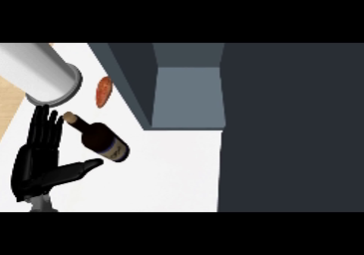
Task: Pick up the wine, place it into the cabinet and close the cabinet
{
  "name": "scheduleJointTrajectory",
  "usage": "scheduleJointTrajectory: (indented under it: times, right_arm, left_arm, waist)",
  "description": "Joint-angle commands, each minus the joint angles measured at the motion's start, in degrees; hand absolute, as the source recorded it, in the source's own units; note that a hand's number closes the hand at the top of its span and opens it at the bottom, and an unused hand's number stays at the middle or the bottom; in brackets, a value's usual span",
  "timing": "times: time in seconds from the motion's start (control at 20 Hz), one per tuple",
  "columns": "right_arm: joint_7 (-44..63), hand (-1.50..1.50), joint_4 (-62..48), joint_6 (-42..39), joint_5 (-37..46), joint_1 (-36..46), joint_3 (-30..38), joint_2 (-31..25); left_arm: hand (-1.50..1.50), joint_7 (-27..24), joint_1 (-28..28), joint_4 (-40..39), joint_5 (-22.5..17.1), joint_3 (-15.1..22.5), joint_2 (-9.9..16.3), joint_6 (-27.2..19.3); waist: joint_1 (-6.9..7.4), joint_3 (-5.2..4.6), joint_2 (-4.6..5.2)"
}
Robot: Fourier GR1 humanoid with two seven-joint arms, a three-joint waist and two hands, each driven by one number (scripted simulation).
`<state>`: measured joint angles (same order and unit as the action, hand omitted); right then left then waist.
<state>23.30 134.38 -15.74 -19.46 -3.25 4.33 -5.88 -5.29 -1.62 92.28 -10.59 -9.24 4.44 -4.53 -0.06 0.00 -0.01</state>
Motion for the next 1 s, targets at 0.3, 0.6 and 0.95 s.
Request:
scheduleJointTrajectory:
  times: [0.3, 0.6, 0.95]
  right_arm:
    - [-4.67, -1.50, -0.45, -3.07, 1.35, -4.09, -0.56, 1.84]
    - [-2.25, -1.50, 3.80, -3.63, -0.37, -6.85, 0.99, 0.87]
    - [2.23, -1.50, 0.44, 2.65, 5.30, 3.46, -3.74, 2.59]
  left_arm:
    - [-1.50, -6.70, 2.05, -10.98, -0.44, -2.14, 0.79, 3.23]
    - [-1.50, -13.54, 1.14, -17.52, -0.13, -1.29, -1.04, 5.07]
    - [-1.50, -15.45, 8.63, -29.09, -0.95, -3.37, 1.84, 7.12]
  waist:
    - [-0.11, 0.01, 0.00]
    - [-0.19, 0.01, -0.02]
    - [0.01, -0.03, 0.05]
